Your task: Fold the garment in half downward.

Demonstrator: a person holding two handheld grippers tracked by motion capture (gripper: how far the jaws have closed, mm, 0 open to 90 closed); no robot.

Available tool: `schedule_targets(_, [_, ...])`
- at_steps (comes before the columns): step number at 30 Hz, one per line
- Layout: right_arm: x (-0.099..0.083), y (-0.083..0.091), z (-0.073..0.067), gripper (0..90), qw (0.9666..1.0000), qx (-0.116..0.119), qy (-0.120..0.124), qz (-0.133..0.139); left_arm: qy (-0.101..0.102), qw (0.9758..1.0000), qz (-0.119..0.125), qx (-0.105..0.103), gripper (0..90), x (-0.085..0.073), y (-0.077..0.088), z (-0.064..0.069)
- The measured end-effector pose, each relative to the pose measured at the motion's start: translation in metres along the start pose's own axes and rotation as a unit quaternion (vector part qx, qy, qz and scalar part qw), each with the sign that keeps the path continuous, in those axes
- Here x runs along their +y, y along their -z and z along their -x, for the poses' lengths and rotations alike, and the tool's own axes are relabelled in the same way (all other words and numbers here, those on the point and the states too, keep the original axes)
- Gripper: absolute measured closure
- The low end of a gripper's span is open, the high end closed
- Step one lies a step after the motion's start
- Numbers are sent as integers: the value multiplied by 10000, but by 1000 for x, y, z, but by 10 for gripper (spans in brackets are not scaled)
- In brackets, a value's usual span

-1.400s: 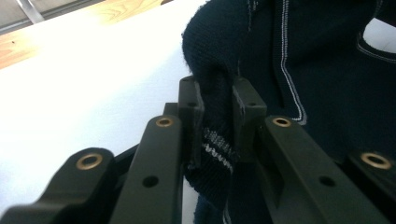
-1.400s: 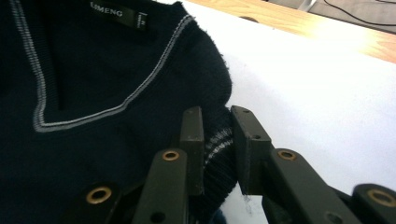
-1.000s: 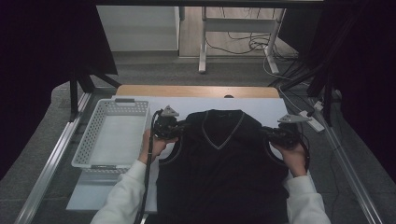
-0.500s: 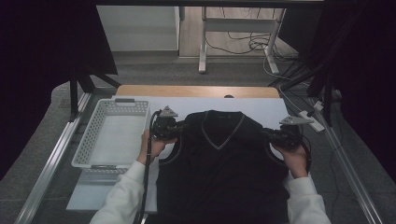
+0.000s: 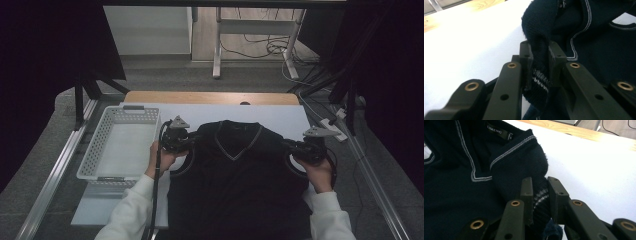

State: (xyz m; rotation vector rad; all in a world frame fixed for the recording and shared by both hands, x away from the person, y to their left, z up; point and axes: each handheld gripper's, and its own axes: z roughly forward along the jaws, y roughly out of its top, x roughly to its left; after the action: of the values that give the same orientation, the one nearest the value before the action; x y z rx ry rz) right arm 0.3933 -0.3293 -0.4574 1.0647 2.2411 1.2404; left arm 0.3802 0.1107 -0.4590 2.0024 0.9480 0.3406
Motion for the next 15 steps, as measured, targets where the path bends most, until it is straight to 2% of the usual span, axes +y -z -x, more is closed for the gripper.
schedule_targets(15, [-7,16,-16,751,9999,82,70,29,-73,9999,-7,-80,755,-8,13,10])
